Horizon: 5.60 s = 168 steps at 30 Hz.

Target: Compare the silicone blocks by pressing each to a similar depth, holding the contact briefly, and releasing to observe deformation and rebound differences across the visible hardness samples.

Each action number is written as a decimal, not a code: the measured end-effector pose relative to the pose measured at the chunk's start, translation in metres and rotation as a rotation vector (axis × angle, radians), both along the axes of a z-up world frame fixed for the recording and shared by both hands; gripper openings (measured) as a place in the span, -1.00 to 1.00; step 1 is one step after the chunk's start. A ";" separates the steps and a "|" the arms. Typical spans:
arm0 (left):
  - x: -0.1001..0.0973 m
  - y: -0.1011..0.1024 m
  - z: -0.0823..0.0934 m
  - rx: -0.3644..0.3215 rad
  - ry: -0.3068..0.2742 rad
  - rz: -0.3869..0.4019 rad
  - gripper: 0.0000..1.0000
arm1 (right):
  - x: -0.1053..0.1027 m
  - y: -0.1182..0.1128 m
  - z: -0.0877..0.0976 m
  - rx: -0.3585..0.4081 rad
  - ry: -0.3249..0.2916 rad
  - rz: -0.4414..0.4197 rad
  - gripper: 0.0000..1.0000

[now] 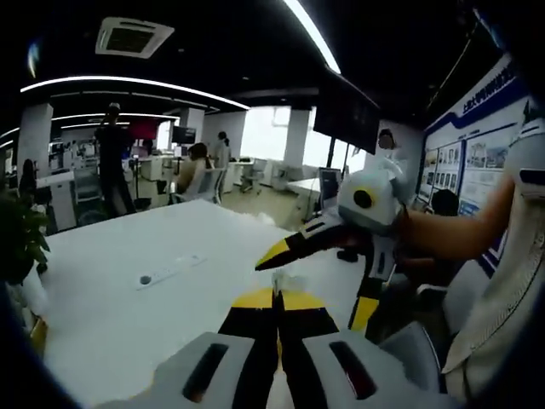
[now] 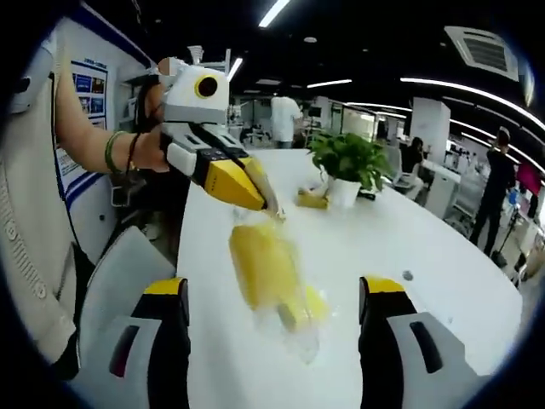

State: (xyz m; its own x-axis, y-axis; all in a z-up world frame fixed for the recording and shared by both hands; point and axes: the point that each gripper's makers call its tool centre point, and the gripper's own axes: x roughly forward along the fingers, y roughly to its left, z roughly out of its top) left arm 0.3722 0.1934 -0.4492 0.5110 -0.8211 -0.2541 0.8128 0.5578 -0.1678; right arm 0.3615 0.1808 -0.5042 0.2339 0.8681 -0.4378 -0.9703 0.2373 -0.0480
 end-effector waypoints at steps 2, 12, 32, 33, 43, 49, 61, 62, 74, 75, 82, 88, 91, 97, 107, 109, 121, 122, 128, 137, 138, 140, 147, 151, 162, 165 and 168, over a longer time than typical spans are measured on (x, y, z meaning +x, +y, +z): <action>0.002 0.001 0.000 -0.006 0.004 -0.005 -1.00 | 0.001 0.008 -0.001 0.001 0.000 0.030 0.45; 0.000 -0.004 0.000 -0.012 0.012 -0.060 -1.00 | 0.010 0.036 -0.016 -0.006 0.032 0.117 0.21; -0.012 -0.006 0.010 -0.053 -0.010 -0.137 -1.00 | -0.002 0.043 -0.016 -0.037 0.029 0.135 -0.61; -0.013 -0.006 0.011 -0.053 -0.013 -0.140 -1.00 | -0.002 0.043 -0.016 -0.038 0.029 0.134 -0.64; -0.020 -0.006 0.016 -0.065 -0.032 -0.169 -1.00 | -0.010 0.042 -0.013 -0.061 0.030 0.124 -0.73; -0.024 -0.006 0.017 -0.058 -0.054 -0.185 -1.00 | -0.013 0.041 -0.013 -0.080 0.017 0.127 -0.73; -0.028 -0.002 0.026 -0.113 -0.081 -0.195 -1.00 | -0.023 0.044 -0.002 -0.053 0.046 0.138 -0.73; -0.029 -0.002 0.026 -0.116 -0.079 -0.194 -1.00 | -0.023 0.045 -0.003 -0.055 0.048 0.139 -0.73; -0.032 -0.001 0.025 -0.095 -0.099 -0.196 -1.00 | -0.027 0.046 -0.004 -0.065 0.045 0.151 -0.73; -0.032 -0.001 0.025 -0.093 -0.101 -0.197 -1.00 | -0.028 0.046 -0.004 -0.068 0.047 0.152 -0.73; -0.034 -0.001 0.026 -0.091 -0.086 -0.191 -1.00 | -0.031 0.047 -0.003 -0.064 0.055 0.162 -0.71; -0.036 -0.002 0.026 -0.086 -0.085 -0.192 -1.00 | -0.035 0.045 -0.003 -0.070 0.055 0.172 -0.66; -0.035 -0.002 0.026 -0.087 -0.084 -0.189 -1.00 | -0.033 0.045 -0.003 -0.073 0.054 0.169 -0.63; -0.035 -0.003 0.026 -0.089 -0.079 -0.195 -1.00 | -0.035 0.044 -0.004 -0.070 0.068 0.172 -0.60; -0.035 -0.002 0.025 -0.107 -0.067 -0.192 -1.00 | -0.032 0.044 -0.005 -0.082 0.054 0.182 -0.55; -0.035 -0.002 0.025 -0.109 -0.067 -0.190 -1.00 | -0.032 0.043 -0.005 -0.085 0.052 0.184 -0.55; -0.036 0.001 0.025 -0.117 -0.070 -0.191 -1.00 | -0.032 0.045 -0.006 -0.095 0.056 0.197 -0.52; -0.036 0.001 0.025 -0.118 -0.069 -0.190 -1.00 | -0.032 0.045 -0.006 -0.095 0.055 0.197 -0.51; -0.037 0.001 0.023 -0.120 -0.065 -0.187 -1.00 | -0.033 0.046 -0.007 -0.099 0.062 0.201 -0.51; -0.037 0.002 0.018 -0.168 0.007 -0.173 -1.00 | -0.034 0.046 -0.012 -0.097 0.062 0.200 -0.49; -0.037 0.002 0.018 -0.171 0.009 -0.174 -1.00 | -0.034 0.046 -0.013 -0.094 0.069 0.197 -0.49; -0.037 0.002 0.017 -0.171 0.011 -0.175 -1.00 | -0.035 0.045 -0.013 -0.092 0.078 0.192 -0.48; -0.037 0.002 0.013 -0.191 0.033 -0.172 -1.00 | -0.035 0.043 -0.016 -0.103 0.081 0.181 -0.42; -0.036 0.002 0.010 -0.191 0.040 -0.168 -1.00 | -0.036 0.042 -0.017 -0.104 0.066 0.188 -0.40; -0.032 0.002 0.002 -0.204 0.073 -0.150 -1.00 | -0.037 0.033 -0.024 -0.089 0.098 0.126 -0.04; -0.029 -0.001 -0.003 -0.201 0.088 -0.144 -1.00 | -0.034 0.024 -0.025 -0.062 0.098 0.077 0.02; -0.026 -0.006 -0.007 -0.203 0.101 -0.142 -1.00 | -0.031 0.017 -0.027 -0.045 0.089 0.040 0.10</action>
